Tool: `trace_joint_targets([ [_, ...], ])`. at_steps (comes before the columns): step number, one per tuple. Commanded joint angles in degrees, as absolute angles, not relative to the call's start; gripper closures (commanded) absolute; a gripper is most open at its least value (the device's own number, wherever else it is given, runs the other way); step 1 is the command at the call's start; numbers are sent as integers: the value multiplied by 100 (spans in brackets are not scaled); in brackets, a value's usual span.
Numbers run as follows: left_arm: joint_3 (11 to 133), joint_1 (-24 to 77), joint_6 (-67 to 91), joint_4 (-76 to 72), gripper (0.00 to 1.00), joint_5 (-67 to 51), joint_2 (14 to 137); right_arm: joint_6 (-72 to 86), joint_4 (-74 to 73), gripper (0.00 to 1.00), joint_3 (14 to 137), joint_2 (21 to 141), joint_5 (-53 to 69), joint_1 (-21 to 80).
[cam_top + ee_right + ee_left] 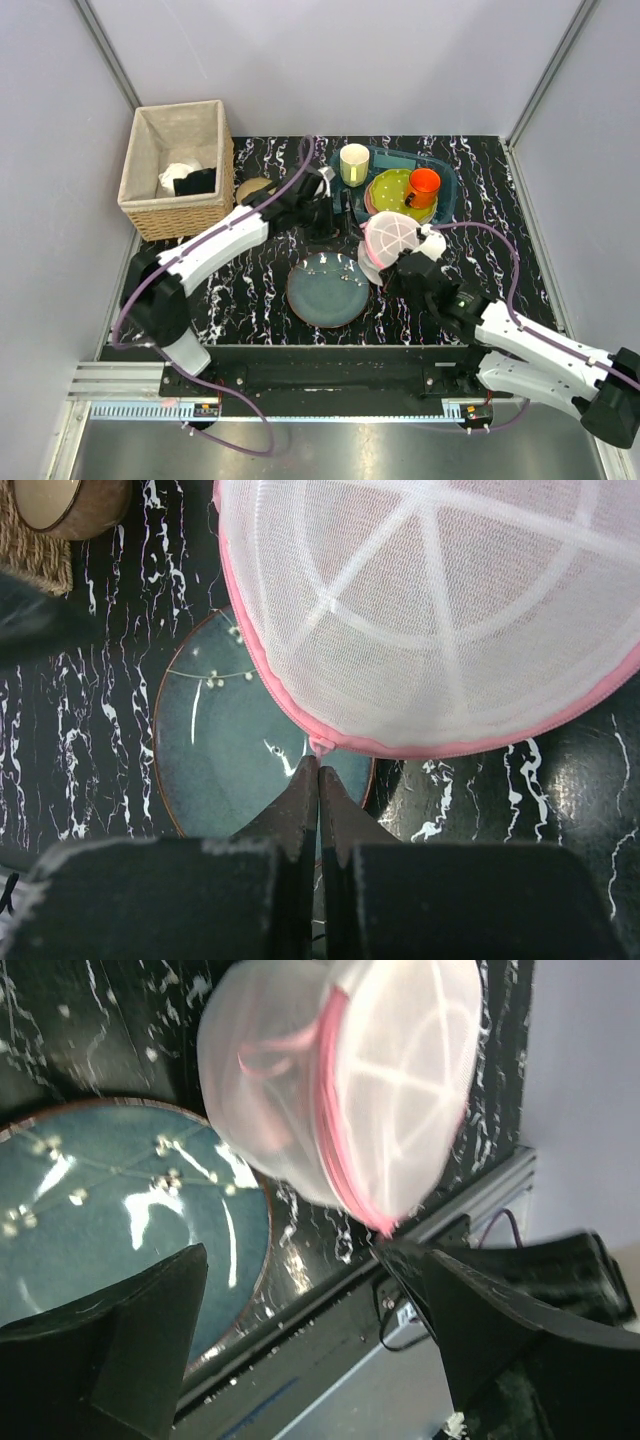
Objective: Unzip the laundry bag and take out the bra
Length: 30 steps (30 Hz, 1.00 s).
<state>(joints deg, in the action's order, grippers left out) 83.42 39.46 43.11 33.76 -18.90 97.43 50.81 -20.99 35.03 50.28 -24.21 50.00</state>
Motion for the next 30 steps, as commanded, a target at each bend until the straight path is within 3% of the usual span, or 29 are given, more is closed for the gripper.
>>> trace_joint_targets([
  [1,7428,4104,5060,2034,8,-2029,9027,5001,-1547,100,3577,5238,-2303,5027],
  [4,6857,4201,5587,1069,9,-2398,9158,4983,-1503,100,3586,5282,-2250,5036],
  [11,6715,4315,6205,0,25,-2619,9720,5018,-1608,100,3568,5115,-2232,5036],
  [14,6838,4333,6302,-219,36,-2575,9861,5045,-1704,100,3542,5045,-2197,5027],
  [18,6900,4359,6346,-123,64,-2523,9932,5115,-1810,100,3463,4949,-2206,5036],
  [19,6873,4359,6372,-132,79,-2514,9932,5124,-1828,100,3419,4931,-2206,5036],
  [21,6855,4351,6381,-132,98,-2566,9914,5177,-1924,100,3366,4887,-2258,5036],
  [30,7444,3745,5599,1644,100,-2022,9598,5510,-2926,100,2717,3527,-2865,4860],
])
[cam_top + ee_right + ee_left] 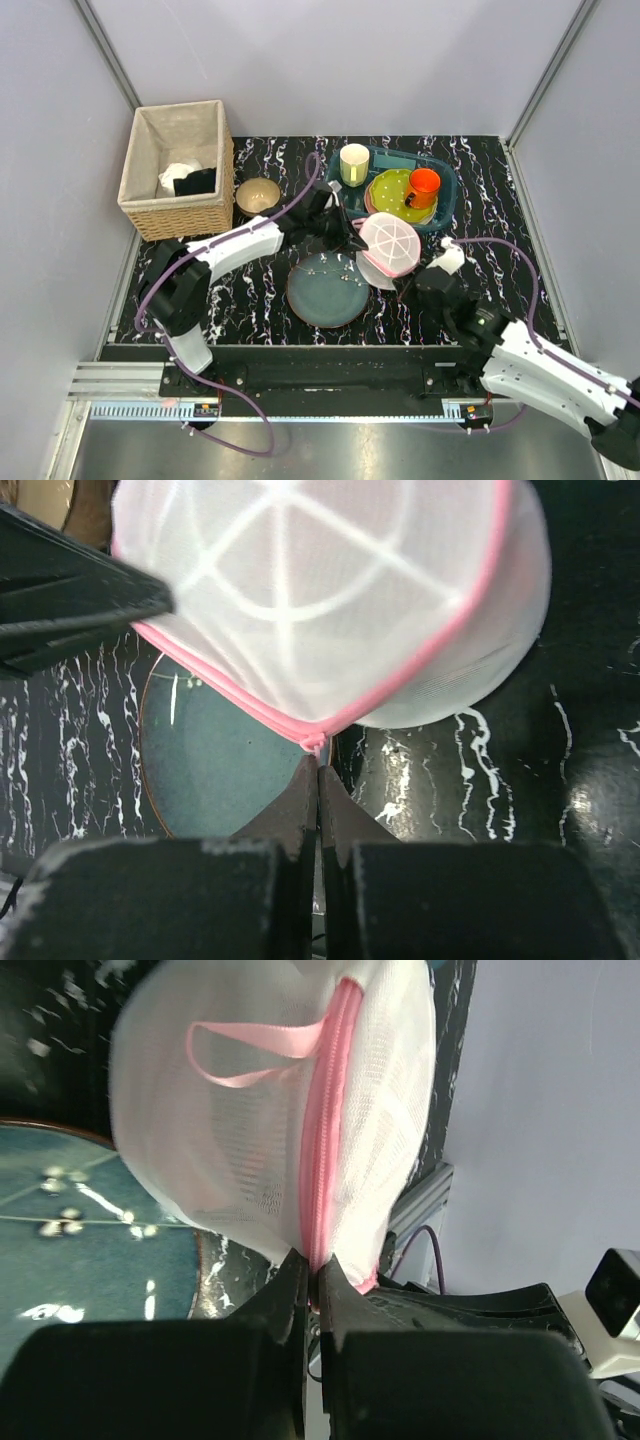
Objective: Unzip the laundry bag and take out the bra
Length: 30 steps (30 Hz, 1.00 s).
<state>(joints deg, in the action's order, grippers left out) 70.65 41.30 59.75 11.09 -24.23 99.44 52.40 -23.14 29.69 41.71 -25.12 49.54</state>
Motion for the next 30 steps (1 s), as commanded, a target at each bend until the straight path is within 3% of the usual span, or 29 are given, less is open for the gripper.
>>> trace_joint_targets([
  [1,7505,3718,5538,1670,100,-2056,9615,5537,-2979,100,2725,3464,-2857,4852],
  [8,8823,3770,5283,1924,97,-2382,10589,5012,-2534,100,3330,4200,-2295,4860],
  [9,9016,3779,5152,2073,78,-2434,10687,4940,-2427,100,3496,4462,-2163,4869],
  [11,9351,3832,4967,2336,56,-2444,10819,4808,-2234,100,3656,4736,-2127,4878],
  [12,9369,3841,4766,2538,38,-2382,10767,4790,-2172,100,3761,4789,-2144,4878],
  [14,9160,3841,4624,2671,23,-2128,10382,4755,-1987,100,3779,4860,-2223,4878],
  [15,9045,3841,4527,2741,21,-2049,10223,4755,-1943,100,3788,4878,-2276,4878],
  [16,8887,3832,4500,2777,14,-1856,9865,4737,-1829,100,3788,4895,-2285,4878],
  [19,8220,3850,4657,2655,9,-1819,9406,4737,-1653,100,3762,5001,-2206,4878],
  [25,7409,4210,5255,1829,10,-2056,9219,4737,-1494,100,3753,5238,-2092,4878],
  [28,7418,4341,5449,1451,15,-2092,9526,4737,-1494,100,3753,5204,-2100,4878],
  [30,7505,4412,5563,1319,24,-2057,9807,4737,-1503,100,3727,5159,-2109,4878],
])
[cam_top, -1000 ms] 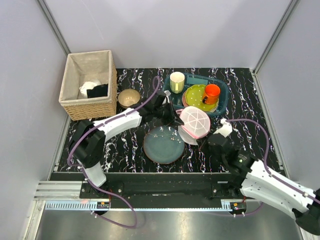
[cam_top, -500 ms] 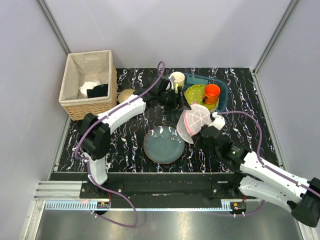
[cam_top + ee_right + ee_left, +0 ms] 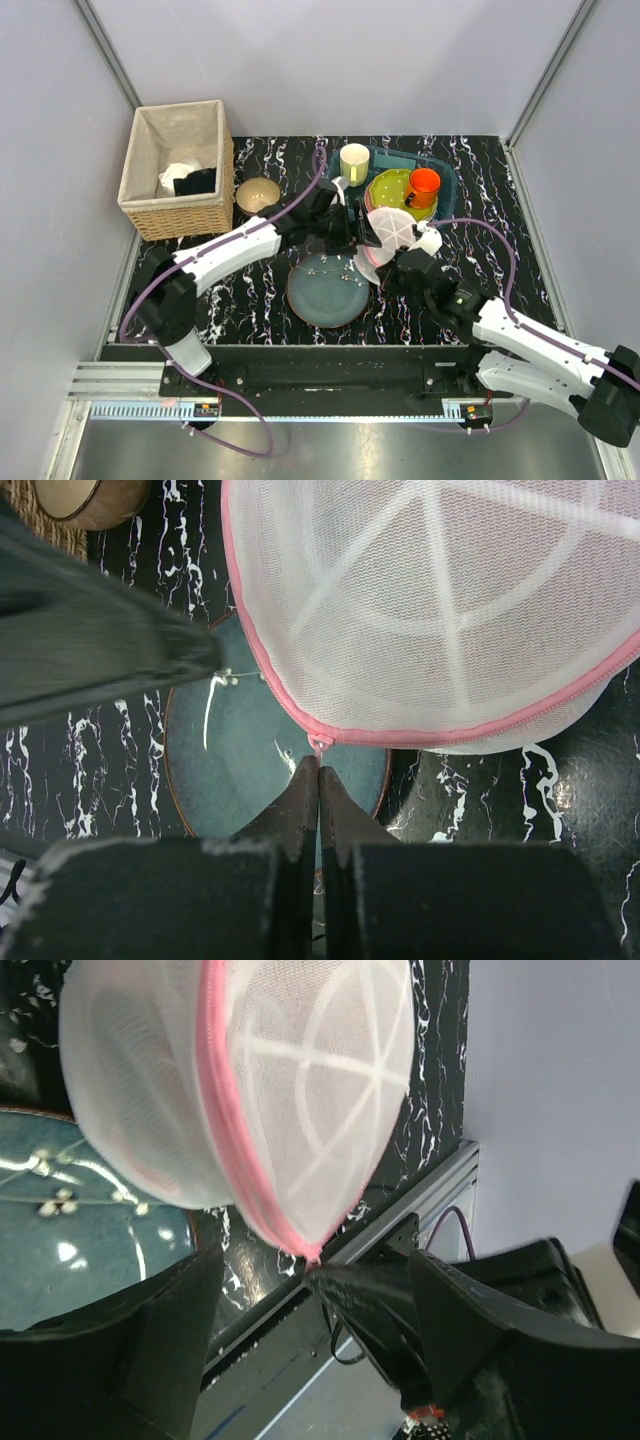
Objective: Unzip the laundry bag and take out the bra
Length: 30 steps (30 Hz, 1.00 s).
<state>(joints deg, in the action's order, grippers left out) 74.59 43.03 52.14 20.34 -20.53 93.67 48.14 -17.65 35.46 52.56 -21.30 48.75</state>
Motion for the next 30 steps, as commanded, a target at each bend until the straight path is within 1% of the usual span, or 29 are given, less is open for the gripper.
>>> trace_joint_targets([
  [1,7515,4430,5624,1257,27,-2048,9887,4729,-1564,100,3735,5142,-2118,4878],
  [2,7523,4421,5668,1222,46,-1952,9931,4729,-1634,100,3735,5098,-2179,4869],
  [4,7584,4334,5590,1362,76,-1768,9941,4729,-1931,100,3735,4984,-2285,4878],
  [5,7594,4185,5538,1484,91,-1767,9906,4711,-2064,100,3701,4914,-2416,4878],
  [6,7602,4105,5433,1529,100,-1801,9862,4702,-2179,100,3665,4826,-2513,4869],
  [11,8076,3745,4966,2336,100,-1679,9598,4737,-2996,100,3428,4097,-3075,4843],
  [15,8375,3604,4834,2487,100,-1521,9720,4720,-3296,100,3524,3736,-3033,4843],
  [17,8673,3577,4799,2531,100,-1696,10139,4685,-3296,100,3664,3805,-2893,4843],
  [18,9092,3577,4799,2557,100,-1853,10308,4658,-3270,100,3709,3875,-2848,4834],
  [20,9534,3586,4799,2610,100,-2073,10703,4614,-3191,100,3823,4086,-2638,4851],
  [21,9997,3586,4790,2671,100,-2126,11053,4597,-3060,100,3841,4139,-2567,4852],
  [22,10167,3595,4755,2707,100,-2257,11187,4597,-2980,100,3850,4218,-2514,4852],
  [23,10352,3603,4685,2864,83,-2302,11293,4588,-2919,100,3876,4262,-2435,4852],
  [24,10467,3621,4624,2935,72,-2311,11372,4605,-2840,100,3902,4280,-2417,4852],
  [25,10520,3647,4545,3023,60,-2277,11338,4605,-2804,100,3928,4332,-2443,4852],
  [26,10442,3665,4405,3137,41,-2224,11233,4614,-2795,100,3946,4342,-2496,4852],
  [27,10346,3682,4342,3181,33,-2076,10971,4606,-2786,100,3955,4342,-2540,4852],
  [28,9953,3709,4298,3199,24,-2013,10769,4623,-2769,100,3955,4316,-2566,4852],
  [29,9740,3718,4246,3191,22,-1943,10575,4623,-2751,100,3972,4307,-2575,4852],
  [30,9469,3726,4245,3182,12,-1855,10391,4614,-2707,100,3990,4307,-2549,4852],
])
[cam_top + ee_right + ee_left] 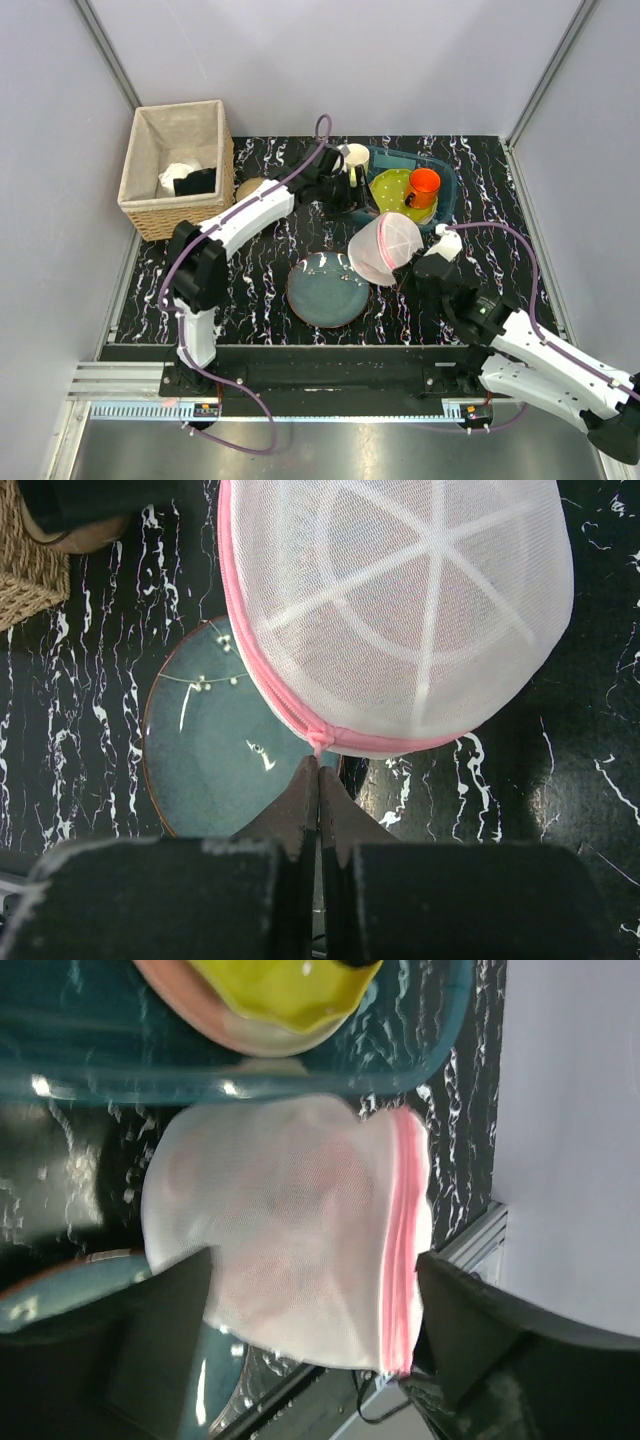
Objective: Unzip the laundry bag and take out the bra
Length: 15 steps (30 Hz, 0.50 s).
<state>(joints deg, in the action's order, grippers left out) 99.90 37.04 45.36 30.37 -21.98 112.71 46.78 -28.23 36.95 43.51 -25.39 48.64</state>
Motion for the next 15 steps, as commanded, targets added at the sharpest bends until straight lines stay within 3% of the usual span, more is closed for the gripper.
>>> trace_joint_targets([
  [1,8987,3735,4280,3147,5,-1855,9988,4614,-2690,100,4008,4315,-2505,4843],
  [5,8026,3954,4674,2506,1,-1916,9256,4570,-2575,100,3990,4482,-2426,4843],
  [10,8243,4517,4825,2232,1,-2012,9596,4588,-2461,100,3946,4623,-2382,4843],
  [15,8586,4605,4983,1960,13,-2399,10309,4605,-2461,100,3938,4553,-2329,4851],
])
